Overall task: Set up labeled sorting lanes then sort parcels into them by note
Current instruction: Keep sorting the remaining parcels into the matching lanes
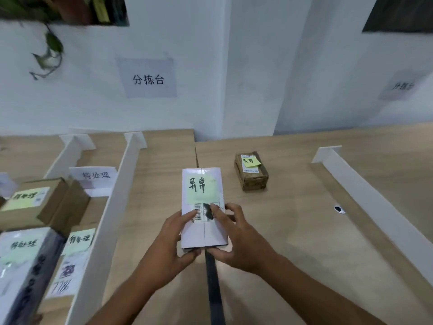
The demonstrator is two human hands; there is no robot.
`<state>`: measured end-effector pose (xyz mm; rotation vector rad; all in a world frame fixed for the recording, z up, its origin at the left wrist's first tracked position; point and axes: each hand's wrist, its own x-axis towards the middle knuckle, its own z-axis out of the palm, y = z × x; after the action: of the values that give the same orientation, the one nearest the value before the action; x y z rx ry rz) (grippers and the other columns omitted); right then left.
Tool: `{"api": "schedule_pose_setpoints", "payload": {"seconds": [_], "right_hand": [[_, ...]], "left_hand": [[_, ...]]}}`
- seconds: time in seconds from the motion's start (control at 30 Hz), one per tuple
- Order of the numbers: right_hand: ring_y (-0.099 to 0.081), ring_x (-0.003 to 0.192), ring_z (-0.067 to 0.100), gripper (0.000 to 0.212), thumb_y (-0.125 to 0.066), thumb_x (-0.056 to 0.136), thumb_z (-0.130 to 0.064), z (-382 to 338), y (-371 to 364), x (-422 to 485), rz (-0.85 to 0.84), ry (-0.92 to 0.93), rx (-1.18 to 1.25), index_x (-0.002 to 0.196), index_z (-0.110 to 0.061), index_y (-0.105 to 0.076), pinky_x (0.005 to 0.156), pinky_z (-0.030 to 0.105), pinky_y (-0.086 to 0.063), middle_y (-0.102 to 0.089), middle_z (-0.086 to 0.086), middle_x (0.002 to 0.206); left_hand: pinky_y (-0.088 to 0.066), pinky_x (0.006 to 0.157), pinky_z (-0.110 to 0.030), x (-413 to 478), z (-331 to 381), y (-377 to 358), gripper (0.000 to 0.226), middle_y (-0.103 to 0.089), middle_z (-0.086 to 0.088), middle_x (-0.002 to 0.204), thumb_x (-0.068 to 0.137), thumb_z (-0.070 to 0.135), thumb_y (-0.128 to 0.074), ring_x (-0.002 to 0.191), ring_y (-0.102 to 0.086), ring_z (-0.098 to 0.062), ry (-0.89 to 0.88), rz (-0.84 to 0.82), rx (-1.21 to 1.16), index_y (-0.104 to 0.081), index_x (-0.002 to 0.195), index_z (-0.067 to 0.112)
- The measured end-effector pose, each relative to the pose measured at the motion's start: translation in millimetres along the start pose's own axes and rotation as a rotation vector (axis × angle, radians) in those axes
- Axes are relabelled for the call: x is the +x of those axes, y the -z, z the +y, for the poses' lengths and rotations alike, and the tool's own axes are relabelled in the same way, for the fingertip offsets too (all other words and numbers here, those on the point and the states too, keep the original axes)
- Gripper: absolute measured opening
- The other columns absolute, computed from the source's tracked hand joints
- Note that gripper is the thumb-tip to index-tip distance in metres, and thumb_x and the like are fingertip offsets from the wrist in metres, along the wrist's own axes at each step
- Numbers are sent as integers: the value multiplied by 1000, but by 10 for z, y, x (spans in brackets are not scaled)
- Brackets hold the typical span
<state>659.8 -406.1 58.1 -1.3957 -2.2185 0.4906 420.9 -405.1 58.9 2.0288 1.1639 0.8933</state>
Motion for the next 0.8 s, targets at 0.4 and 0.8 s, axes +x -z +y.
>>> {"api": "schedule_pose_setpoints", "payload": {"seconds": [0.4,0.8], "right_hand": [[-45,129,9,98,-60,81,-78,-2227,-595,-507,-45,397,166,160,-31,-23,106,15,-42,-27,-1,148],[-36,133,0,95,-65,77,-75,-4503,-1873,-4,-146,658,232,156,-52,-18,102,26,-49,-15,-19,149]], "left_hand": [[-40,108,-15,-2429,620,1405,100,-34,15,146,74,39,-86,137,-38,4,188,239,153,-24,152,47],[-45,105,-18,-4424,298,3042,95,-17,23,162,78,42,-84,141,-38,2,287,574,194,-27,152,53]]}}
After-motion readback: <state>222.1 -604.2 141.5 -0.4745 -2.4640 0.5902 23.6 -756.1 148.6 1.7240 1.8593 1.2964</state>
